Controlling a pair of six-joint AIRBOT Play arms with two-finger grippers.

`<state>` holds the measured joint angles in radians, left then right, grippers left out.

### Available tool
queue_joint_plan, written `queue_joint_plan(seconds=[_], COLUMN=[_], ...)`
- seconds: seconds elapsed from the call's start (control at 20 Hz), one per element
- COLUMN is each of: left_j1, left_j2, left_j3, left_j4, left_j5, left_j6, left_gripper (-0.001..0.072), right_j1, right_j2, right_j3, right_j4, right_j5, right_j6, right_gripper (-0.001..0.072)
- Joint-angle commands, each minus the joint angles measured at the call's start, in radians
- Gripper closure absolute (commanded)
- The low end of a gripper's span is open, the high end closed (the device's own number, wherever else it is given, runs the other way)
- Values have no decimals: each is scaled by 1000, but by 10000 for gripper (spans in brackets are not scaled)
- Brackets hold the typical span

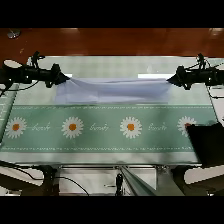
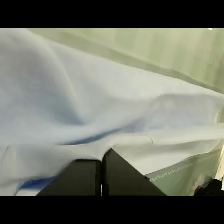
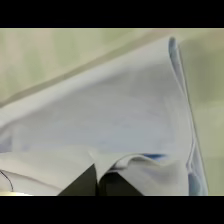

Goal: Fold the shirts.

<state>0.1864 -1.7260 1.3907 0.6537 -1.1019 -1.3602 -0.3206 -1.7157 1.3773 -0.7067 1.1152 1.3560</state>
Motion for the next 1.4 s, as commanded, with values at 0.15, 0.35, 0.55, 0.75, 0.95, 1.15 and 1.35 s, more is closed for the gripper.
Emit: queue_joint_plan(seconds=[0.15,0.35,0.55,0.75,0.95,1.15,1.35], left_j1=[-23,71,192,129,-37,-199,-298], left_j2=[-114,-109,17,282,430,410,403], left_j3=[129,259,266,23,-180,-194,-194], left_j4=[5,259,633,615,490,471,471], left_j5=[-68,-332,-405,-18,129,131,129], left_j6=[-29,-149,-201,-171,-105,-99,-98], left_gripper=[27,6,6,6,6,6,404], right_j1=[17,-48,-138,-97,18,95,91], right_j2=[-132,-131,-133,-171,-221,-219,-92], right_j3=[97,156,158,127,127,139,144], right_j4=[72,-29,-208,-196,-74,-37,-135], right_j5=[-27,90,214,211,185,185,203], right_j6=[-19,-25,41,38,1,5,17], right_gripper=[194,144,144,144,144,412,694])
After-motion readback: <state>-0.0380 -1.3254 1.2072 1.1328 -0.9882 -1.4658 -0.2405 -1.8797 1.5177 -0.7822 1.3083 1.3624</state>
